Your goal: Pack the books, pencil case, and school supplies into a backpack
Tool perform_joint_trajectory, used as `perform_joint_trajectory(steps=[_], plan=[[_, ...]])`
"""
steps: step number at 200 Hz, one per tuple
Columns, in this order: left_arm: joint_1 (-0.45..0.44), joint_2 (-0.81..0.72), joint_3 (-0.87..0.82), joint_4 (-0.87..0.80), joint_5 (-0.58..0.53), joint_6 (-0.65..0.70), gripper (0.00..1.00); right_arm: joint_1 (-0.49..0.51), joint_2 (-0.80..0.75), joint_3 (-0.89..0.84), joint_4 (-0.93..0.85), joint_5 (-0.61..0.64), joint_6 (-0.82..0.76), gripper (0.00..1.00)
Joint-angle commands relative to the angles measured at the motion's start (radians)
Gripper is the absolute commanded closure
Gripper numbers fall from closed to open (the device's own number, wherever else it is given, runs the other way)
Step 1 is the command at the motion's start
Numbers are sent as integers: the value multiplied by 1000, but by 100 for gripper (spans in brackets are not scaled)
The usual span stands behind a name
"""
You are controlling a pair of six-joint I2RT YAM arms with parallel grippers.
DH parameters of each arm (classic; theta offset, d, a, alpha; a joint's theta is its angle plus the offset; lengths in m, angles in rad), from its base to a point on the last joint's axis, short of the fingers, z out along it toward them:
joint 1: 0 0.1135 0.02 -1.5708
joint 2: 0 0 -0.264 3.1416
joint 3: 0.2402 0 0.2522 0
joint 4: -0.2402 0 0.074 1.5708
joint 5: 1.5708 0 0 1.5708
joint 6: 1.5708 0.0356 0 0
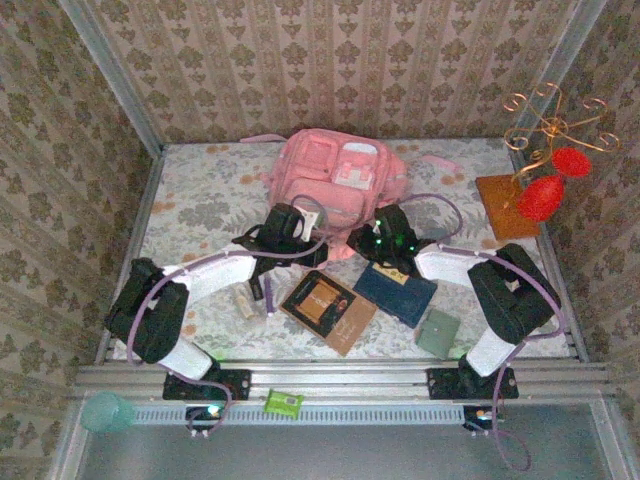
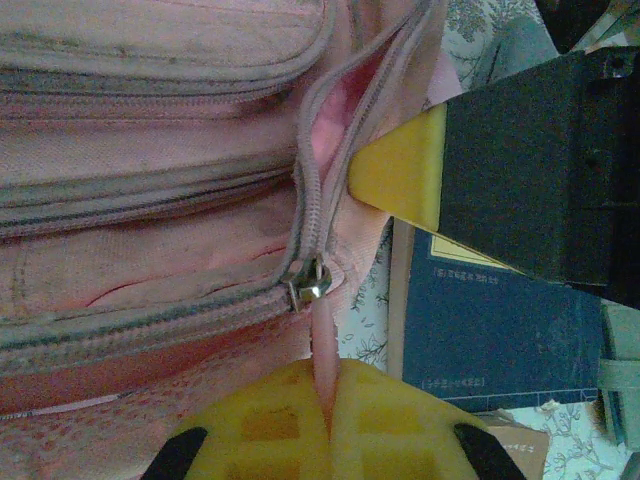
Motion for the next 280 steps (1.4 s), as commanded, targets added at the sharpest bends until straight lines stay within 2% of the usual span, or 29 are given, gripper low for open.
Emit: perform_joint_trajectory(steps=[1,51,92,124,163,193,205,229,249,255,267,280], plan=[[-16,-12,24,19,59,50,100,-33,-1,20,22,81,-25,100],[42,-59,11,-115,-24,124,100,-92,-85,-23,-58,141,-106,100],[87,-96,-8,-190,-37,154,100,-127,-142,-37,-102,213,-155,100],[114,-124,-21,-193,5,155,100,-148,-158,-34,-125,247,-179,100],[144,-148,-39,-126,137,92,100,-152,-172,-27,-170,336,-198,100],[155,-151,-30,-170,143,106,100,-146,-192,-36,-172,397,-213,100],[154,-147,-41,-159,152,100,100,-142,-192,-42,-122,362,-229,100],[115,-132,-53,-61,170,48,100,-126,-169,-62,36,207,-223,100],[93,-106,-49,49,168,-30,100,-124,-171,-73,59,92,-221,100],[90,-99,-41,65,168,-42,100,-126,-183,-80,58,66,-231,95],[80,-89,-21,83,160,-52,100,-124,-211,-75,7,15,-262,79],[69,-85,3,81,162,-25,100,-122,-217,-39,-75,-78,-314,68]])
